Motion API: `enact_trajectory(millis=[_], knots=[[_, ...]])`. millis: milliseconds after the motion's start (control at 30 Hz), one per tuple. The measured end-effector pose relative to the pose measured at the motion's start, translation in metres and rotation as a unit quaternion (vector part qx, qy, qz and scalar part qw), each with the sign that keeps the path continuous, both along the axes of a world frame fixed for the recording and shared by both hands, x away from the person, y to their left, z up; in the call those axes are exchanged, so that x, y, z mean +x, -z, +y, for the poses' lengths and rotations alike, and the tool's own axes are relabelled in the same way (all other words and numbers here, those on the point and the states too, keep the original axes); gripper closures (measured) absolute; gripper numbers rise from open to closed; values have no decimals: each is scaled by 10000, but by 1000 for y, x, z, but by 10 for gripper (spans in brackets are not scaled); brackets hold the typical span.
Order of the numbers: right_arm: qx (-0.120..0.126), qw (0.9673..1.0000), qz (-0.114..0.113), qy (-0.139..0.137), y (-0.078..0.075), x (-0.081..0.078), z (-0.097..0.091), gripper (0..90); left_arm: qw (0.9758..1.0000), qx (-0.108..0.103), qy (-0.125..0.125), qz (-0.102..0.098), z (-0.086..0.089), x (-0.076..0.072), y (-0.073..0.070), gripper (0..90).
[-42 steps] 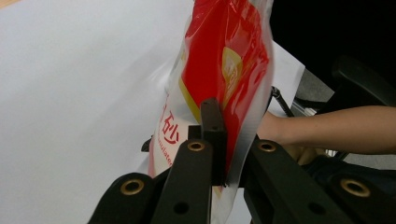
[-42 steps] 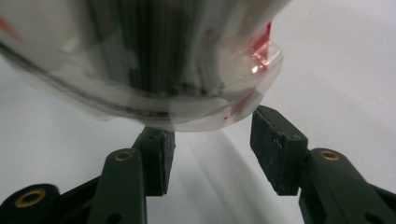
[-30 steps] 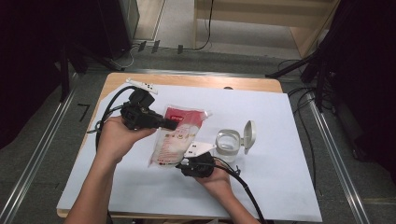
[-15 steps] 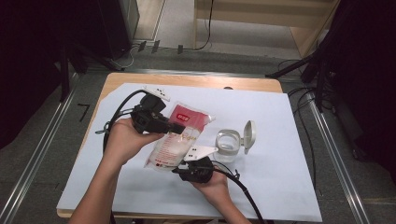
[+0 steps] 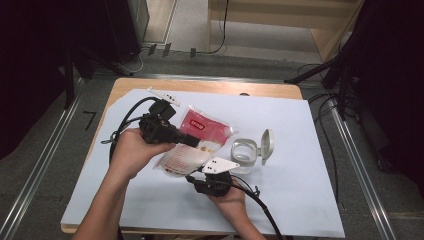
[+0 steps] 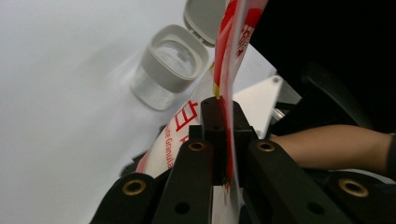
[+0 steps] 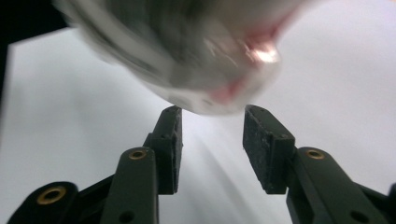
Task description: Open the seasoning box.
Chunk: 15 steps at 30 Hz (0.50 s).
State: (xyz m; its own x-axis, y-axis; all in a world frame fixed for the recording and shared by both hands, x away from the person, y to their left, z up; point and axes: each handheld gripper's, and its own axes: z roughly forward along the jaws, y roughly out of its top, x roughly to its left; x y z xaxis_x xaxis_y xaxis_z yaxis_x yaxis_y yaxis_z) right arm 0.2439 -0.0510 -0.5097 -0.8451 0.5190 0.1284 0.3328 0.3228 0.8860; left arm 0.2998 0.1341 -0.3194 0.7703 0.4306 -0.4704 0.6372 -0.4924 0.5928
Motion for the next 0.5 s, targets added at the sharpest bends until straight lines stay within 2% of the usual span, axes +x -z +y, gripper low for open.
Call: enact_trajectory(millis=[67,100,133,167,233,267,300,333,367,400,467,500], knots=[[0,10000,-18,82,2,1,-2,561,9999,-67,-2,94,-1,0,1,900],[59,9998,-114,118,2,1,-2,560,9998,-119,-15,142,-1,0,2,900],[92,9998,-111,125,1,1,-3,563,9990,-343,-50,276,1,3,4,900],[115,9996,-157,226,1,0,-4,560,9988,-370,-69,302,2,4,5,900],[246,9992,-275,126,-1,-2,-4,571,9984,-392,-119,384,1,7,10,900],[255,9988,-371,170,-3,-4,-3,576,9974,-481,-202,498,1,10,15,900],[191,9980,-590,145,-5,-8,-1,603,9972,-498,-180,531,0,12,17,900],[65,9971,-746,111,-6,-11,1,588,9982,-306,-320,401,-2,14,20,900],[-143,9943,-1051,110,-8,-19,6,570,9983,-246,-338,407,-5,14,22,900],[-219,9938,-1090,21,-9,-22,9,566,9984,-213,-324,411,-7,15,24,900],[-233,9959,-875,-73,-9,-23,13,563,9988,-175,-326,326,-12,15,27,900],[-132,9975,-692,-40,-9,-22,13,561,9989,-96,-384,244,-15,14,26,900]])
